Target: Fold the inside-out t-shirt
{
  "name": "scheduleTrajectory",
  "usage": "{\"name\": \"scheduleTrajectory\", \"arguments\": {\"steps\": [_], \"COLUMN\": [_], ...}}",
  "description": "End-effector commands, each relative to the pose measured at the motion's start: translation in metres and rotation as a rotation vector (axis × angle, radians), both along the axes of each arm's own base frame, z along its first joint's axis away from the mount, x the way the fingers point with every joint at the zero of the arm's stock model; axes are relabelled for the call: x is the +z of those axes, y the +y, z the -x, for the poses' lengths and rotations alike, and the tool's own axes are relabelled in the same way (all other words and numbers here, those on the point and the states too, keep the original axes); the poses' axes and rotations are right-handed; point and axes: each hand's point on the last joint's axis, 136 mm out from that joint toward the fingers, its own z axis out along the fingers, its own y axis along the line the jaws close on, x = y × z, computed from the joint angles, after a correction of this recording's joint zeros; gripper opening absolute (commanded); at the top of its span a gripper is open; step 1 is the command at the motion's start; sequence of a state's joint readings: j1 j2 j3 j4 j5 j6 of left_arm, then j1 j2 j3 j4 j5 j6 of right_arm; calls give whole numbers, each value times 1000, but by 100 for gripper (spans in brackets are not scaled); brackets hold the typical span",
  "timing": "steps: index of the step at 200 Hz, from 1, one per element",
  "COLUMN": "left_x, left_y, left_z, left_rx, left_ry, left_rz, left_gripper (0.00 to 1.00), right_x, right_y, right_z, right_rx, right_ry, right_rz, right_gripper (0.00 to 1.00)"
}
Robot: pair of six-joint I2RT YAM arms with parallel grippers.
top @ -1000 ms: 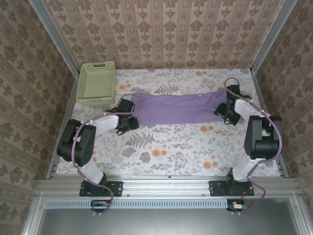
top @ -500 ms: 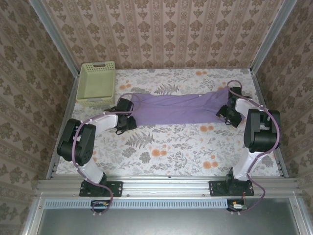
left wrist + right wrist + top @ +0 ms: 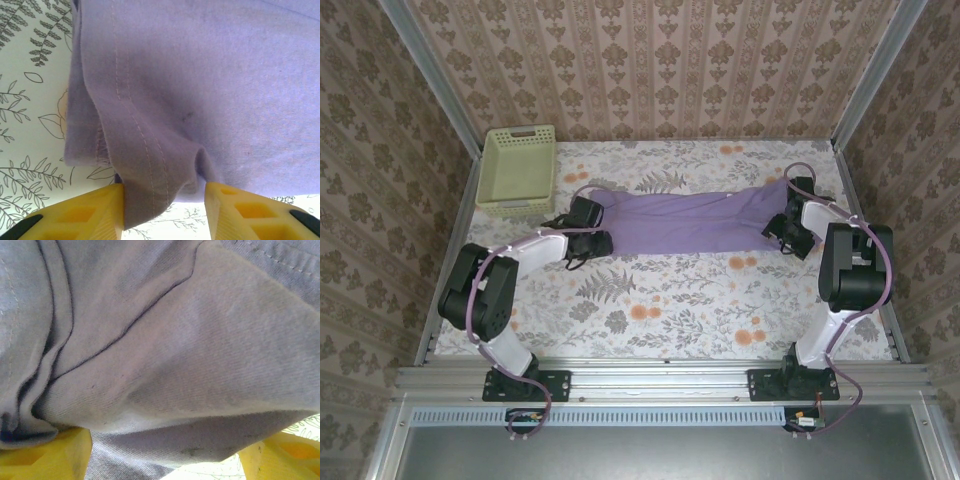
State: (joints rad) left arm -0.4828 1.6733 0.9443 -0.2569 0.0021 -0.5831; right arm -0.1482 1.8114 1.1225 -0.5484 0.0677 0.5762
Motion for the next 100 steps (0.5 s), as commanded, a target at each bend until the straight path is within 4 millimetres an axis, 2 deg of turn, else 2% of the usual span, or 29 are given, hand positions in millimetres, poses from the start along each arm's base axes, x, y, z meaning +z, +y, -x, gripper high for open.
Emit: {"name": "scheduleTrajectory", "arguments": {"steps": [1, 64, 94, 100], "left_x": [-3, -17, -5, 0], "left_y": [5, 16, 37, 52], "left_z": [-3, 3, 3, -1], "left_rx": [22, 16, 30, 65], "left_ry": [15, 49, 15, 2], "left_rz": [-36, -88, -174, -197], "left_gripper": [39, 10, 0, 0], "right_x": [6, -7, -9, -8], "right_y": [-8, -23, -34, -36], "right_z": [0, 6, 5, 5], "right_rx": [-19, -70, -102, -107], "right_ry": [-8, 45, 56, 55], "right_rz": [33, 53, 61, 64], "right_gripper": [78, 78, 78, 78]}}
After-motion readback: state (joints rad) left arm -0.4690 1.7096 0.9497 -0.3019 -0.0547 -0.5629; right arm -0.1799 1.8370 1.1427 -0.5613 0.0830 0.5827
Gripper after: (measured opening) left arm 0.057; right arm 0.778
